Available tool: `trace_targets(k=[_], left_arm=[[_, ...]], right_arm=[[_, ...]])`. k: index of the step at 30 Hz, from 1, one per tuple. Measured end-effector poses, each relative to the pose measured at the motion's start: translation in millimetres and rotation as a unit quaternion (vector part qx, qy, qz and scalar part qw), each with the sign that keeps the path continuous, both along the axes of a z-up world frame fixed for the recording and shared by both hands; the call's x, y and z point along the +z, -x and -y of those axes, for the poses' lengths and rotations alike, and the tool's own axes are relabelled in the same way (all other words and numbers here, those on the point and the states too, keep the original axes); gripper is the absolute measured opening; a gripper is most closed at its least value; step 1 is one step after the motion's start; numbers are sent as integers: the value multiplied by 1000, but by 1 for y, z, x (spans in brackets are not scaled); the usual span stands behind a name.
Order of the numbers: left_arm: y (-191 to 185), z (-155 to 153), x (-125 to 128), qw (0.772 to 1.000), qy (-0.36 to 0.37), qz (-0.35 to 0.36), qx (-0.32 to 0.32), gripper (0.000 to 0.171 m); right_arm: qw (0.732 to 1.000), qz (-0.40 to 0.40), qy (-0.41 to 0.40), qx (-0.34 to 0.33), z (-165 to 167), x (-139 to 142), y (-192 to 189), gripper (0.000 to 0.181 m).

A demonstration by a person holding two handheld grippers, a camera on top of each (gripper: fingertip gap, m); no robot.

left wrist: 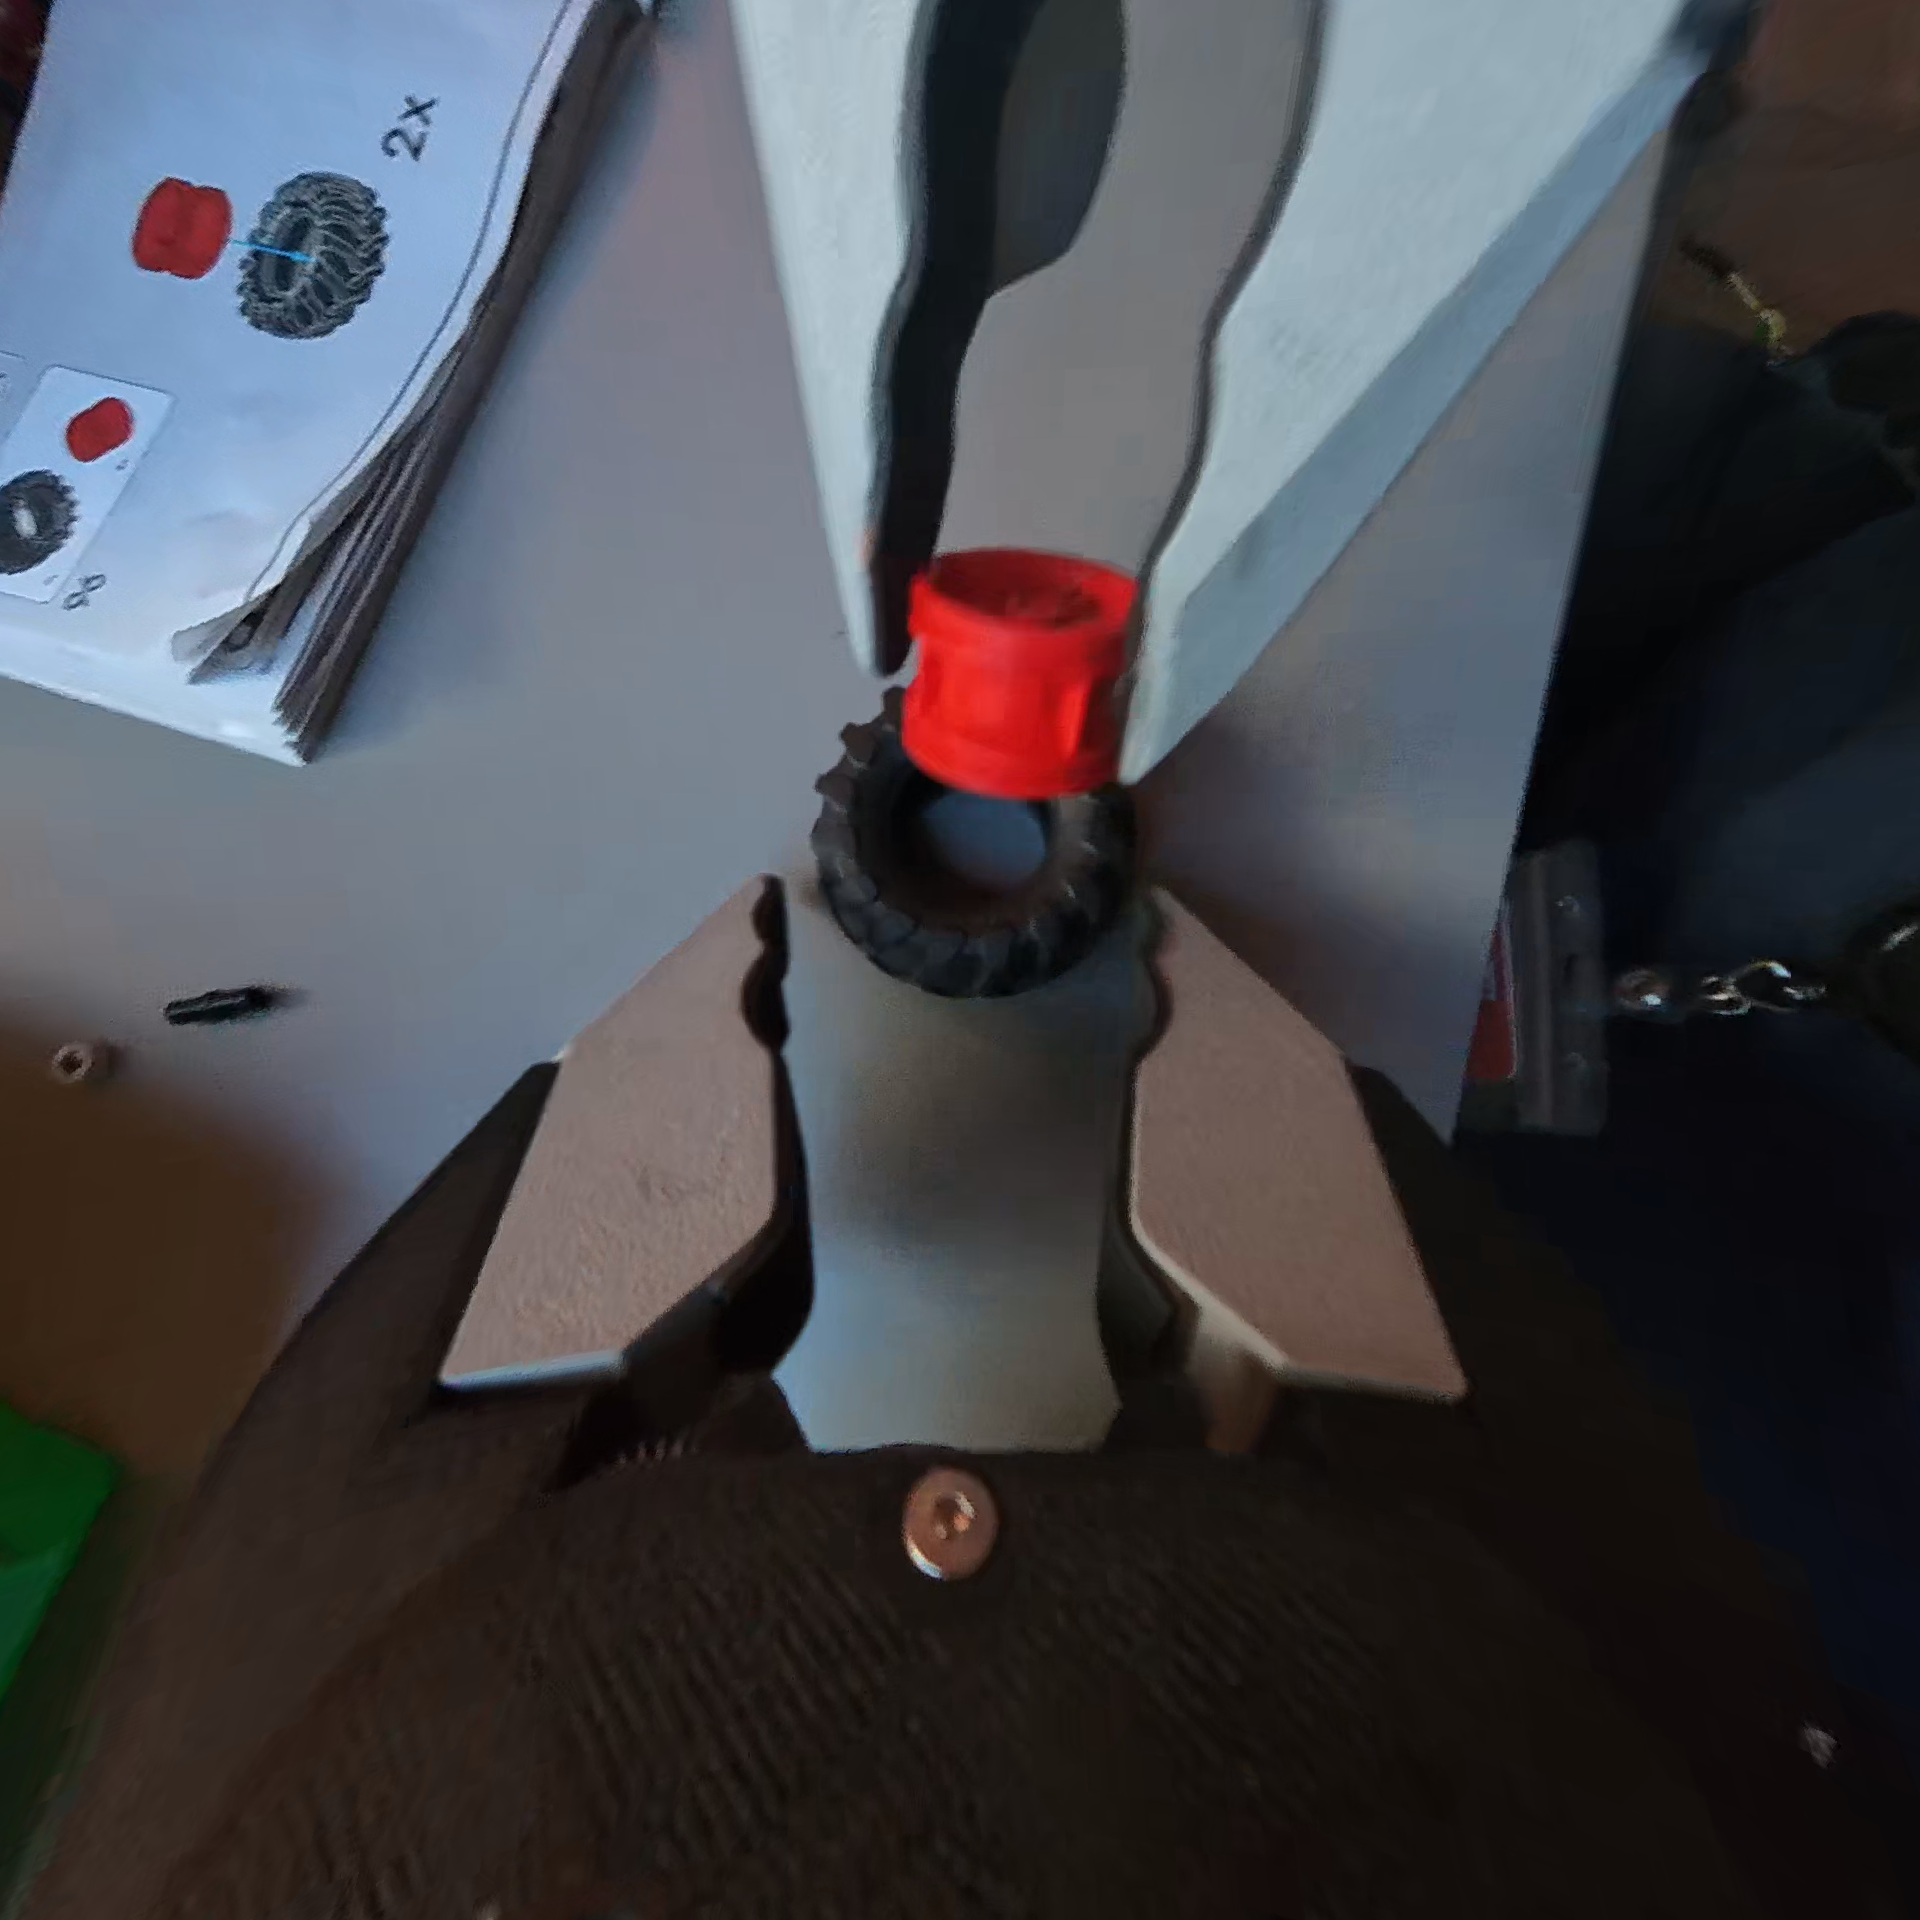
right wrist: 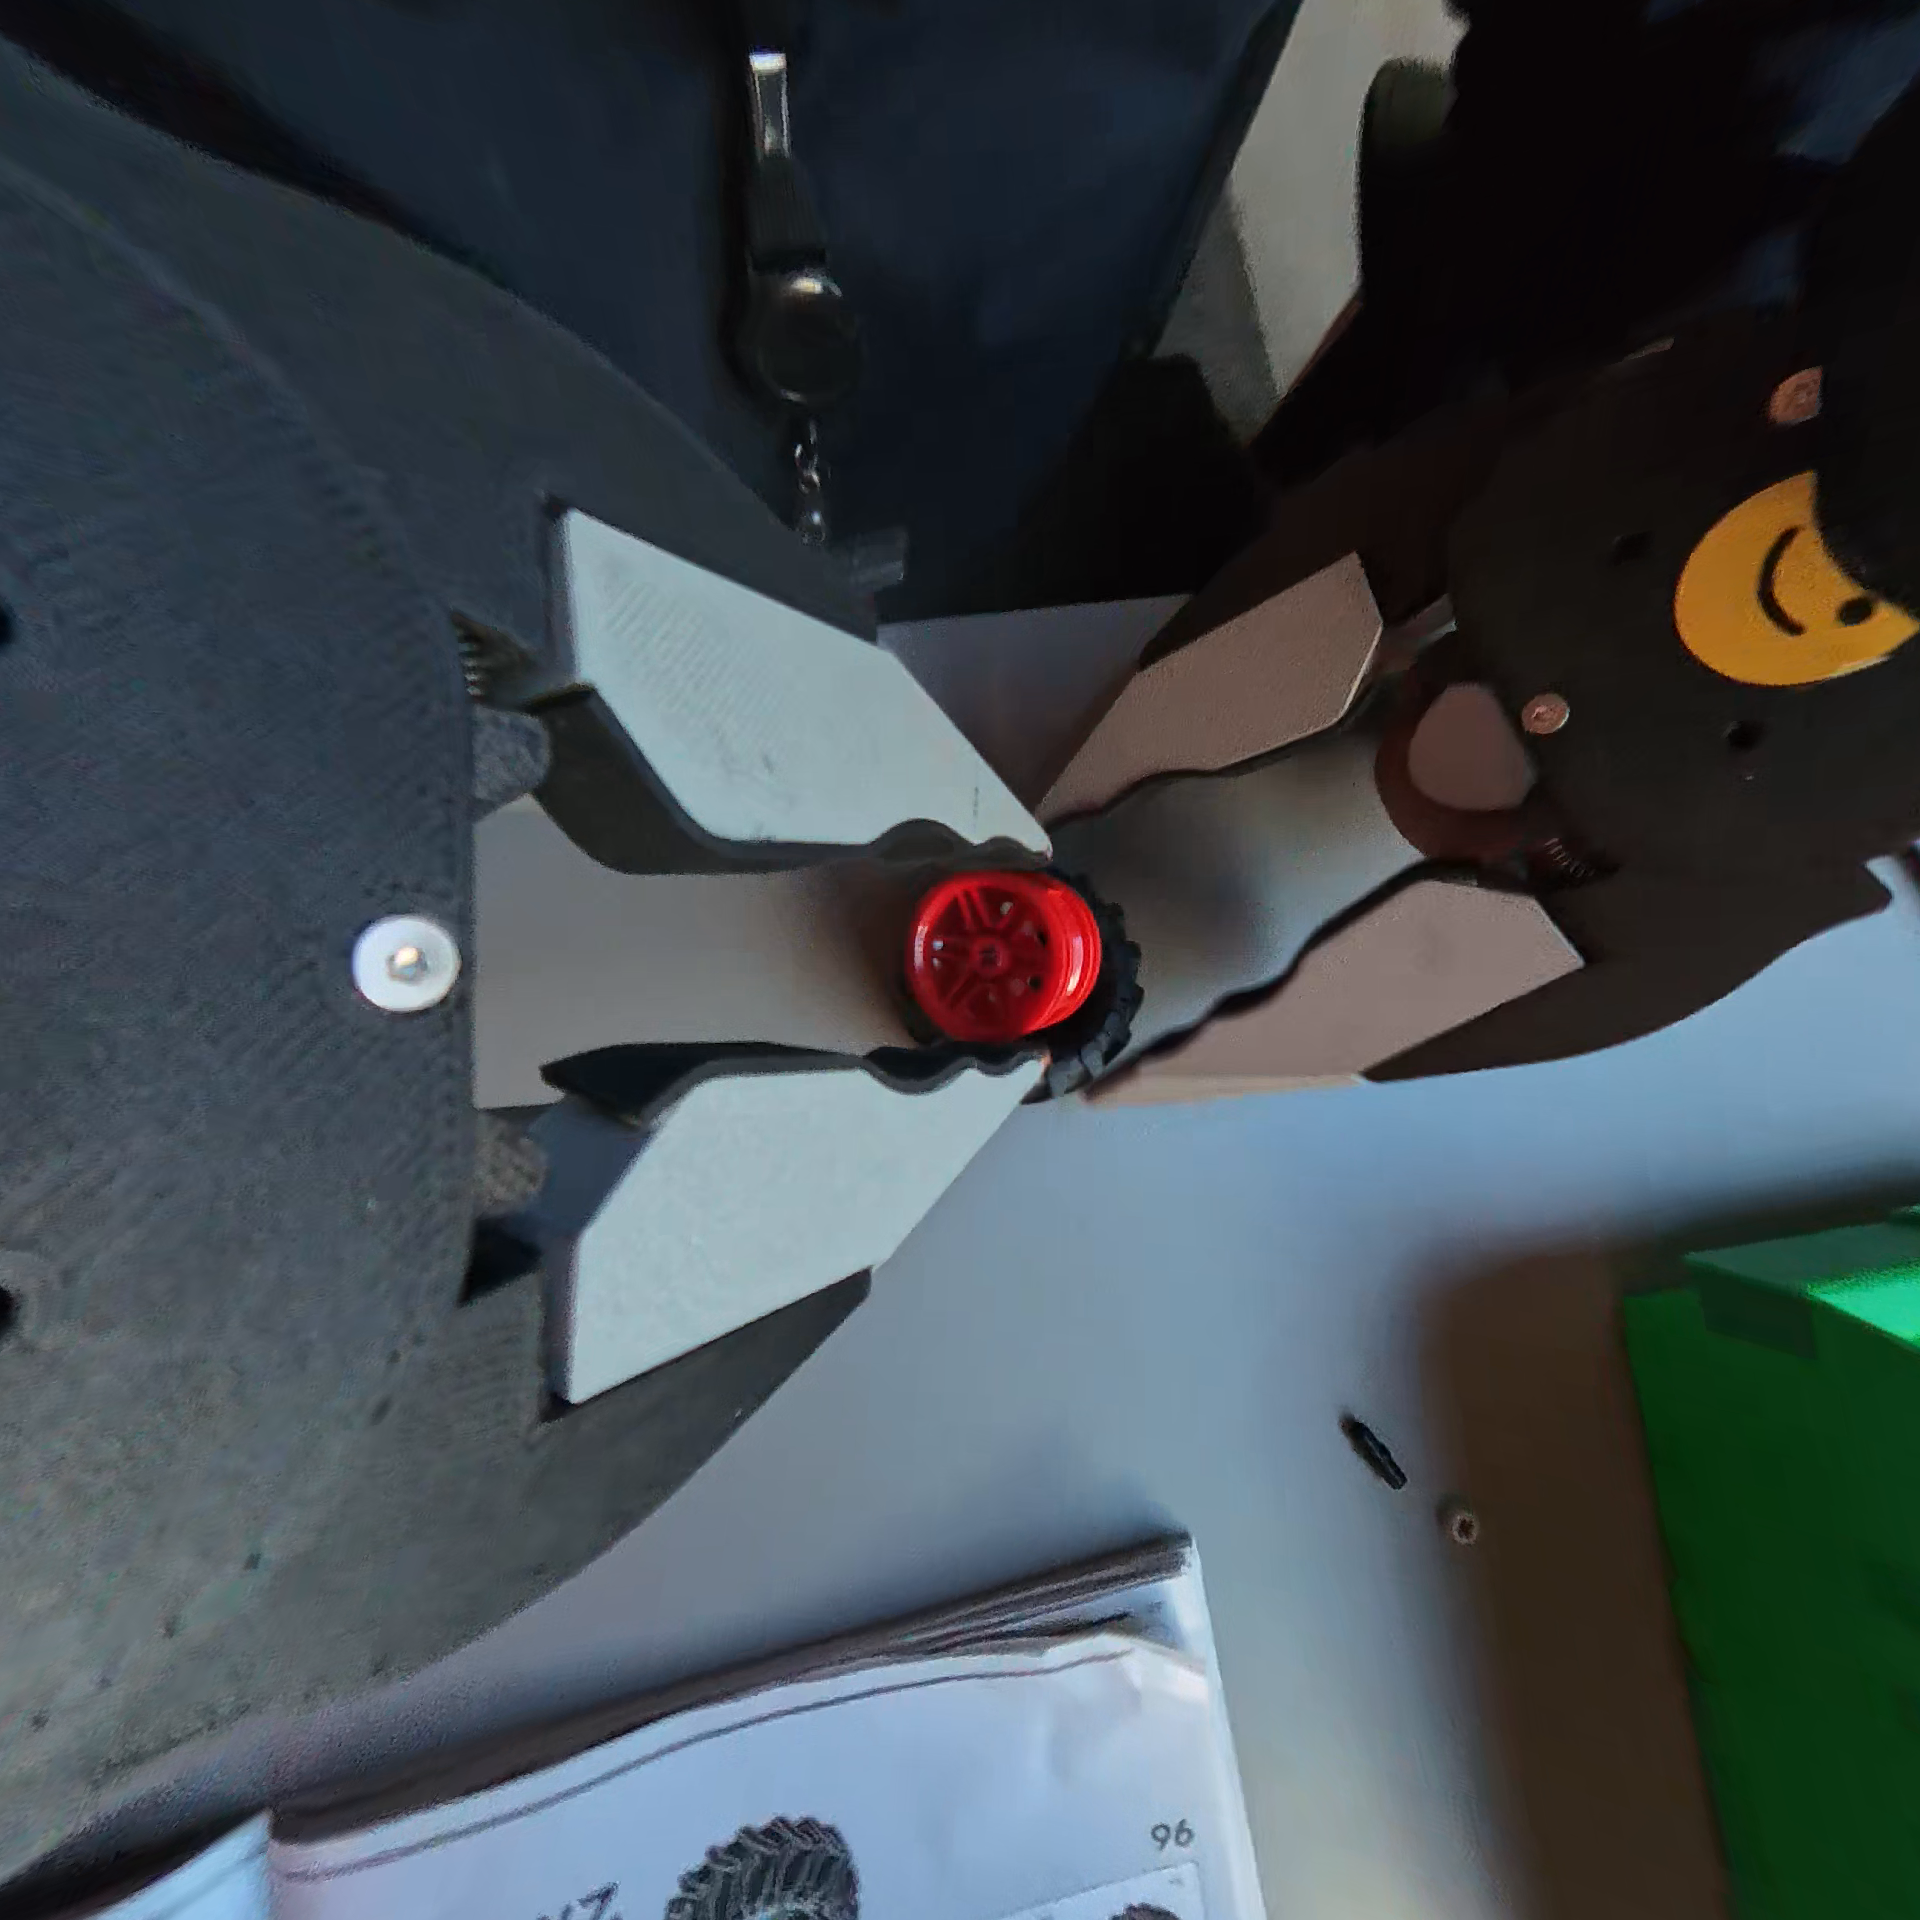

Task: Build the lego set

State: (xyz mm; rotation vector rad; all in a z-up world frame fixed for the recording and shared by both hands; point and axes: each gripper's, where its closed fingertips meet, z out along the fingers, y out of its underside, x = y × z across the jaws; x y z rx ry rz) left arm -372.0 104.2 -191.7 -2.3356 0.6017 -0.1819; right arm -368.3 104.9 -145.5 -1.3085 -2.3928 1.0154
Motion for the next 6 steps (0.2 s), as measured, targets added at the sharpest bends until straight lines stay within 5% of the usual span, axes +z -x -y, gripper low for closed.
trace_targets(k=[6], left_arm=[[-4, 0, -1, 999, -17, 33, -12, 54]], right_arm=[[996, 36, -76, 27, 2, -18, 7, 27]])
